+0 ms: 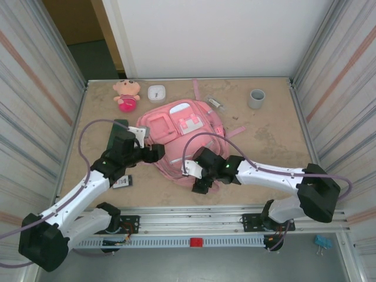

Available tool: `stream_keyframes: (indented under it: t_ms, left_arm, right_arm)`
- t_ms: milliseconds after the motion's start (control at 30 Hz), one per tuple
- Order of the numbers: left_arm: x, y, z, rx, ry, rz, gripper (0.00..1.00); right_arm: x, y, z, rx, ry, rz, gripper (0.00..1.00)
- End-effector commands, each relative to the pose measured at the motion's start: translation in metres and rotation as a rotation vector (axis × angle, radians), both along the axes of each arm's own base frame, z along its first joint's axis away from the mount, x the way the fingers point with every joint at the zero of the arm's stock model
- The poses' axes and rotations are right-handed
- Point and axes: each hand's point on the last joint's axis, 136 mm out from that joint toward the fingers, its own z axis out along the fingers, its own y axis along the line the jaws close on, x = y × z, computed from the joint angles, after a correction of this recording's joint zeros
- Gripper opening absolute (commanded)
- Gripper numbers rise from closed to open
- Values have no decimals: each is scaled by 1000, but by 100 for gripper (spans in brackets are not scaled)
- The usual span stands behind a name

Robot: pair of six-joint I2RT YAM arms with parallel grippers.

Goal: Pack the student bag

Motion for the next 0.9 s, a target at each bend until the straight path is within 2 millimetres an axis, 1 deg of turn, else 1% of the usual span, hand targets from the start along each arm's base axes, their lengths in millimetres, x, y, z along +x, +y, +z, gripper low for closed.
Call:
stream_keyframes:
  t_ms: [0, 133, 167, 267, 300, 333, 400, 533, 567, 633, 667, 767, 867]
  left_arm:
    - [2, 6, 2, -24, -11, 45, 75]
    - [1, 9, -2, -21, -1, 60, 75]
    - [1, 10, -4, -24, 4, 65, 75]
    - [1, 12, -10, -40, 19, 82, 75]
    - [0, 12, -12, -44, 24, 85, 74]
    - [0, 13, -14, -48, 28, 89, 73]
    - [-1, 14, -16, -54, 35, 91, 73]
    - [-3, 17, -17, -57, 40, 100, 72]
    - [-3, 18, -17, -58, 37, 103, 72]
    - [-4, 19, -16, -61, 32, 108, 72]
    - [-5, 20, -16, -63, 30, 110, 72]
    - [-7, 20, -17, -70, 21, 100, 71]
    - [-10, 17, -16, -94, -3, 79, 70]
  right_arm:
    - [15, 14, 8, 5, -92, 42, 88]
    - [26, 11, -6, -41, -143, 28, 88]
    - [29, 9, -12, -60, -157, 23, 87]
    - [39, 4, -19, -84, -208, -8, 84]
    - [40, 4, -19, -87, -221, -11, 81]
    - [42, 3, -18, -87, -236, -13, 76]
    - [45, 2, -13, -81, -271, -22, 60]
    - [44, 0, 8, -57, -296, -16, 36]
    - [41, 0, 15, -48, -288, -7, 27]
    - [37, -1, 32, -17, -289, -1, 14]
    - [37, -1, 42, 7, -298, -4, 10]
    - [38, -4, 75, 111, -322, -33, 5]
    - [45, -13, 110, 237, -319, -85, 1]
